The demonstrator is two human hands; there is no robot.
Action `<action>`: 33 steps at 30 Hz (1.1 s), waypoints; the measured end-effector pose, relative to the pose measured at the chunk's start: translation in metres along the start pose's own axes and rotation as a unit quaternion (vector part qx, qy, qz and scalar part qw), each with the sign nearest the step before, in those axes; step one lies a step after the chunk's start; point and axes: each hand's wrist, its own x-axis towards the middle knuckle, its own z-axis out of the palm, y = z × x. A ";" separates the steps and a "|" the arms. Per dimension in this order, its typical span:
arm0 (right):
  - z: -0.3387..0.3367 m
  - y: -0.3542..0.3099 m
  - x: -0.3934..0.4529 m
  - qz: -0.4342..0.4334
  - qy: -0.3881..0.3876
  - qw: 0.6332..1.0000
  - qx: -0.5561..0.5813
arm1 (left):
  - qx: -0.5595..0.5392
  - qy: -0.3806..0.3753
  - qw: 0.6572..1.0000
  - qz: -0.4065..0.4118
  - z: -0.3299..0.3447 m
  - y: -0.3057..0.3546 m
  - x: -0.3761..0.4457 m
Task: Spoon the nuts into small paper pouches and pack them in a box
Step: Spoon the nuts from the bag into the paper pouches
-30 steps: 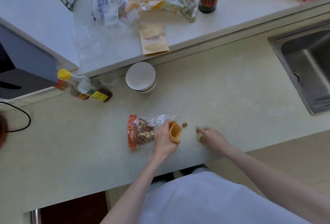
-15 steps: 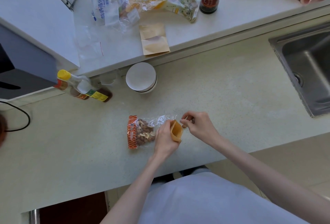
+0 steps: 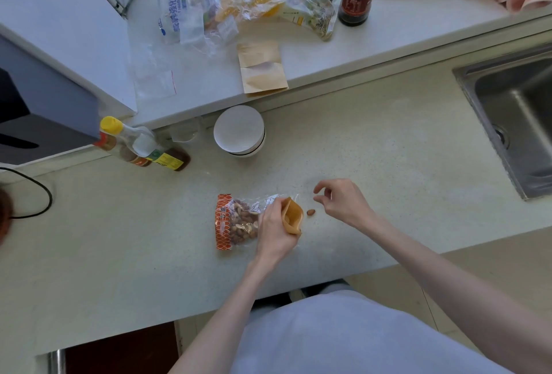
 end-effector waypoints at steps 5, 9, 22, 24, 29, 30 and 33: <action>0.034 0.020 0.019 0.009 -0.107 0.987 -0.117 | -0.007 0.012 1.000 0.000 -0.009 -0.003 -0.005; 0.054 0.020 0.022 -0.016 -0.161 0.972 -0.169 | -0.001 0.012 1.000 -0.006 -0.014 -0.008 -0.008; 0.022 -0.034 0.006 0.015 -0.032 0.999 0.029 | 0.012 0.019 0.999 -0.024 -0.026 -0.011 -0.008; 0.004 -0.058 -0.004 -0.030 -0.021 0.997 0.064 | 0.012 0.029 0.999 -0.012 -0.027 -0.007 -0.007; -0.013 -0.085 -0.019 -0.060 -0.092 0.994 0.010 | -0.006 0.031 0.999 0.001 -0.025 0.008 0.000; -0.013 -0.087 -0.019 -0.061 -0.100 0.993 -0.008 | -0.008 0.030 1.000 0.004 -0.025 0.010 0.001; -0.018 -0.089 -0.018 -0.054 -0.080 0.995 0.002 | -0.019 0.021 1.000 0.007 -0.026 0.016 0.004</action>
